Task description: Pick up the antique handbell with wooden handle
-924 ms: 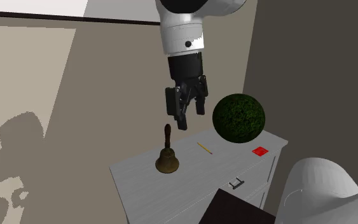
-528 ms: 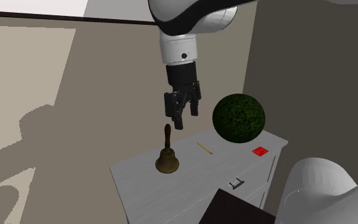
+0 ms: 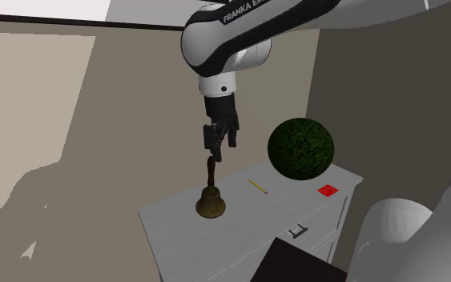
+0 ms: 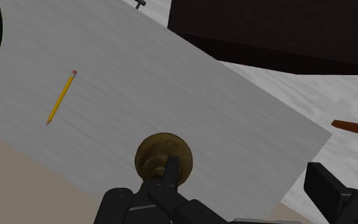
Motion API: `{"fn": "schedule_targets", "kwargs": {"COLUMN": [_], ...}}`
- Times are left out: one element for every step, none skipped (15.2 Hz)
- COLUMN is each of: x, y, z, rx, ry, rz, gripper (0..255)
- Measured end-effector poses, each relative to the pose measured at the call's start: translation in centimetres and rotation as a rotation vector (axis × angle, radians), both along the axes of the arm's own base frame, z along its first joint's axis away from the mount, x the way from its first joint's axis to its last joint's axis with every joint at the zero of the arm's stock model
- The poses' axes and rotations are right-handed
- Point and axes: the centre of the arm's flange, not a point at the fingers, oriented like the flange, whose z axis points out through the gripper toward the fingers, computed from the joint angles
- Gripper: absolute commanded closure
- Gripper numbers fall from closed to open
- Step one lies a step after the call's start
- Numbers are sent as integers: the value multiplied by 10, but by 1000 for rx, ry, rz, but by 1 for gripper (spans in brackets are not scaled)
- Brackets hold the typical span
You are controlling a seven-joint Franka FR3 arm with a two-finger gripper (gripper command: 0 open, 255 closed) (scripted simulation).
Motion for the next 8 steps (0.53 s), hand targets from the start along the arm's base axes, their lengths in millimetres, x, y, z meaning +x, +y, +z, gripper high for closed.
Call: {"fn": "schedule_targets", "kwargs": {"x": [11,19,27,37,48,57,65,77], "y": [-8,-15,-17,-23,-32,-40,-49,-51], "z": [-7,-16,-19,-23,-27,-31,-37,-42], "rx": [2,3,5,7,8,9,11,12], "ry": [-4,-8,-11,-16,-19,-23,-27,-31], "rz": [10,21,32,43,54,65,75,87], "gripper": [0,0,0,0,0,0,0,0]}}
